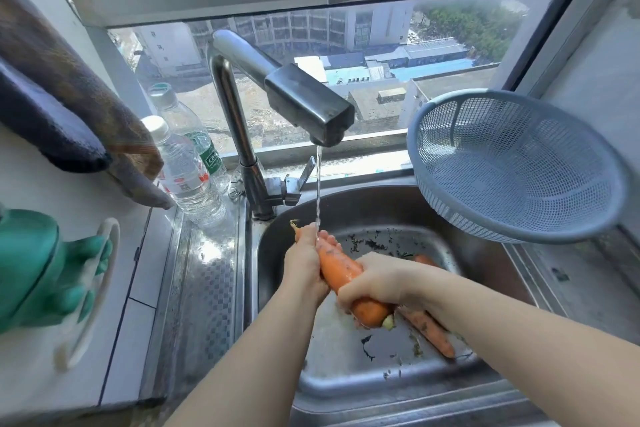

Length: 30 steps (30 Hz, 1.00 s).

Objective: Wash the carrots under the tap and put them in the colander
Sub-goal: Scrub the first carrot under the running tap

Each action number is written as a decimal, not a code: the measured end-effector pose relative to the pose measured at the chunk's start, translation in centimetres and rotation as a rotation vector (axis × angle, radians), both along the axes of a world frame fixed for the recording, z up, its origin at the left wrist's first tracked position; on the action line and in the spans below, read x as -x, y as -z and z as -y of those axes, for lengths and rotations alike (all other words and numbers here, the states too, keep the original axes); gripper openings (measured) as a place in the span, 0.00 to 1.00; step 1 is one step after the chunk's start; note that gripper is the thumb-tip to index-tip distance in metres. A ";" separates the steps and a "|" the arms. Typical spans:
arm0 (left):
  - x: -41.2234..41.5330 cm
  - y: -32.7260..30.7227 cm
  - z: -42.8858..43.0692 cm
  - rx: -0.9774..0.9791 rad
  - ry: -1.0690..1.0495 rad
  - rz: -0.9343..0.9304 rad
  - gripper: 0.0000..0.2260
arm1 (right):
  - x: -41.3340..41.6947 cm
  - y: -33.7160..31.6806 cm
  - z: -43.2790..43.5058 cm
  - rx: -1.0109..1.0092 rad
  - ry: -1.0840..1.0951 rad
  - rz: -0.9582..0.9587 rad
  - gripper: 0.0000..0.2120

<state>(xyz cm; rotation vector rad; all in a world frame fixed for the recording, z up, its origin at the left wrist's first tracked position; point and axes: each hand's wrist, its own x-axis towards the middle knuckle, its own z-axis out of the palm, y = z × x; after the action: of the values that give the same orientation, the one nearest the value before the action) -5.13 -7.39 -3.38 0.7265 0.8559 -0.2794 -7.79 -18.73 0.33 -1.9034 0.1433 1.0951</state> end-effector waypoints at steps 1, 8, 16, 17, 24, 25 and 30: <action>-0.1 0.0 0.2 -0.123 0.002 -0.004 0.08 | -0.1 -0.4 -0.2 0.178 -0.131 0.171 0.10; 1.4 -0.1 0.3 -0.678 0.201 0.134 0.32 | 0.4 0.4 -1.2 0.547 -0.385 0.591 0.15; 1.9 -0.6 -4.0 -0.037 0.413 0.351 0.19 | -0.5 0.6 0.6 -0.062 -0.031 0.103 0.08; 1.8 -0.8 -4.2 0.006 0.417 0.351 0.17 | -0.6 0.5 0.7 -0.052 -0.033 0.124 0.08; 1.0 -0.8 -2.4 -0.325 0.442 0.324 0.21 | -0.2 1.5 0.0 0.249 -0.182 0.438 0.13; 1.1 -1.1 -2.9 -0.296 0.497 0.344 0.22 | -0.1 1.3 0.1 0.198 -0.152 0.392 0.11; 1.8 -1.3 -5.0 -0.155 0.610 0.416 0.24 | 0.0 0.9 0.0 0.085 -0.108 0.301 0.09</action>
<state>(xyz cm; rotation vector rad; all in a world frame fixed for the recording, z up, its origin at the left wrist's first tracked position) -6.90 -2.37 -2.07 1.1383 0.2445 -0.5844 -7.82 -18.76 -0.58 -2.1484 -0.0845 0.8706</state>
